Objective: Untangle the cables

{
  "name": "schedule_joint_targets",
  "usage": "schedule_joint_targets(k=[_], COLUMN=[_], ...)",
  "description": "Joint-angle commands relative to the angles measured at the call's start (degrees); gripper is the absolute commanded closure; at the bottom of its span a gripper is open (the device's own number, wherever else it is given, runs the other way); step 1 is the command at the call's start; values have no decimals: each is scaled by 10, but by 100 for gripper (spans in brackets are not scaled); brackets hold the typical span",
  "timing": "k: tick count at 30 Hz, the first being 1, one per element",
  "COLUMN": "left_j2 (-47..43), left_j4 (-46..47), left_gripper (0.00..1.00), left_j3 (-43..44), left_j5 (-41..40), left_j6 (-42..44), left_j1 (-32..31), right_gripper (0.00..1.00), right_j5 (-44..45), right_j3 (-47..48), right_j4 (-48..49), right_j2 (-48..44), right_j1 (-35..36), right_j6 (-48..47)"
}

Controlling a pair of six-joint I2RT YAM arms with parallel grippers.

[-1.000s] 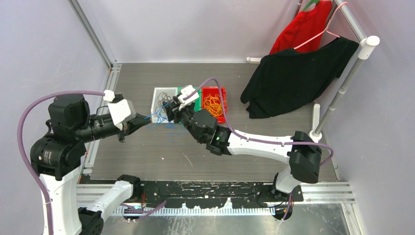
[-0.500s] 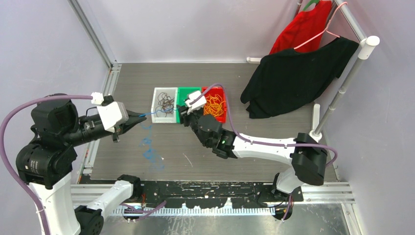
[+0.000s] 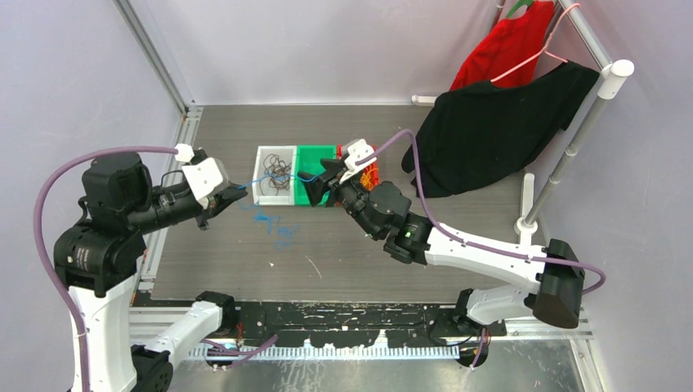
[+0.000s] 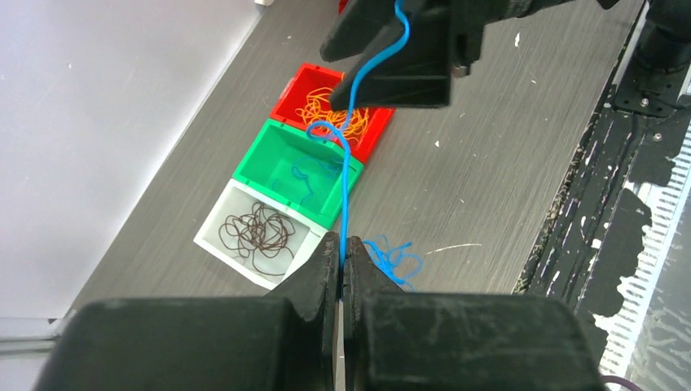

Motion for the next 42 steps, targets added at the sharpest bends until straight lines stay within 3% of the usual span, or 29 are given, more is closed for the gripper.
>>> schedule_joint_targets(k=[1, 5, 12, 22, 33, 42], left_j2=[-14, -17, -7, 1, 18, 31], left_j4=[84, 125, 133, 133, 154, 158], left_gripper=[100, 100, 100, 100, 100, 100], left_j3=[-20, -33, -23, 1, 37, 79], left_j5=[6, 21, 39, 53, 64, 58], left_j6=[-48, -87, -124, -153, -181, -190], left_j1=[-1, -1, -1, -1, -1, -1], right_gripper=[30, 22, 20, 20, 62, 70], right_j5=[-197, -303, -407, -450, -406, -371], right_j3=[-1, -12, 23, 95, 64, 3], right_j4=[-33, -17, 63, 171, 187, 232], right_j2=[-30, -41, 8, 134, 195, 234], right_j1=[-3, -7, -7, -6, -6, -6], right_j6=[59, 111, 175, 248, 292, 320])
